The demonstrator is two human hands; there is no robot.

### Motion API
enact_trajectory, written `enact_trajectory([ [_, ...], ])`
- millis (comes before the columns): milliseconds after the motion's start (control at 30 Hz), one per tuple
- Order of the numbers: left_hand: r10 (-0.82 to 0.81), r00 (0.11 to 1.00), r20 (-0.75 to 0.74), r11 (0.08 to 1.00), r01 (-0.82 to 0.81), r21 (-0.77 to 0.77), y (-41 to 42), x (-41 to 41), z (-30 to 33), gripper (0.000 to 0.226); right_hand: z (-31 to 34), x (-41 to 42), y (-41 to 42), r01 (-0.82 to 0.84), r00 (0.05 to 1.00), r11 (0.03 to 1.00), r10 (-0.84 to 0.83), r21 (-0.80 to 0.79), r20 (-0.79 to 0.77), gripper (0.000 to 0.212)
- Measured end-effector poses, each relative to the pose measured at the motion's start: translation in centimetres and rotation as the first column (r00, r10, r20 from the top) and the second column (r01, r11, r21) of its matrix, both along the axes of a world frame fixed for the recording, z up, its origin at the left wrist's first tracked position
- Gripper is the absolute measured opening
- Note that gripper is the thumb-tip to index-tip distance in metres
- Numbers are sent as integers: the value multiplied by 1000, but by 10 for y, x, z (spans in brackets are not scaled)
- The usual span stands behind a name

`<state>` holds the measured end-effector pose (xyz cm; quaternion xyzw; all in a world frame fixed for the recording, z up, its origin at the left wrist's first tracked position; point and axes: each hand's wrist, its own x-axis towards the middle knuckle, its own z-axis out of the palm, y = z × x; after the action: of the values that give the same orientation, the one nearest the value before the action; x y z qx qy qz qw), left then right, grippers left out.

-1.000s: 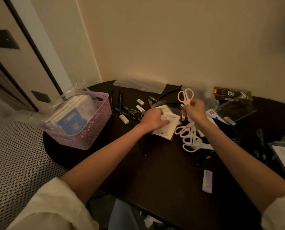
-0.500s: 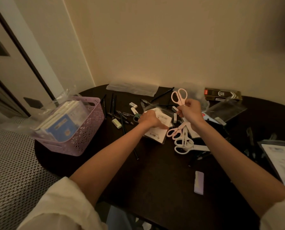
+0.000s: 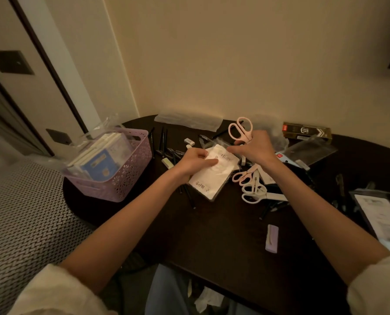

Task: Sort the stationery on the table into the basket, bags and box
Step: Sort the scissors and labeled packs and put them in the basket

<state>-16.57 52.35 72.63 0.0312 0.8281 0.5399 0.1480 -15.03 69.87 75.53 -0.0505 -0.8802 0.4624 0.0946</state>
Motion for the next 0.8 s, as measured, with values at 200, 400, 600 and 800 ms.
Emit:
enact_trajectory([
  [200, -107, 982, -153, 994, 103, -33, -26, 24, 1, 37, 16, 16, -10, -125, 969, 988, 140, -86, 203, 20],
  [400, -74, 884, -461, 997, 69, -26, -27, 51, -18, 74, 20, 35, -23, -192, 938, 963, 237, -188, 254, 16],
  [600, -153, 692, -706, 972, -24, -235, -20, 67, -35, 96, 24, 44, -31, -171, 936, 960, 228, -220, 268, 23],
  [800, -148, 622, -769, 970, -61, -236, -22, 70, -41, 82, 26, 49, -33, -197, 933, 954, 254, -226, 256, 15],
])
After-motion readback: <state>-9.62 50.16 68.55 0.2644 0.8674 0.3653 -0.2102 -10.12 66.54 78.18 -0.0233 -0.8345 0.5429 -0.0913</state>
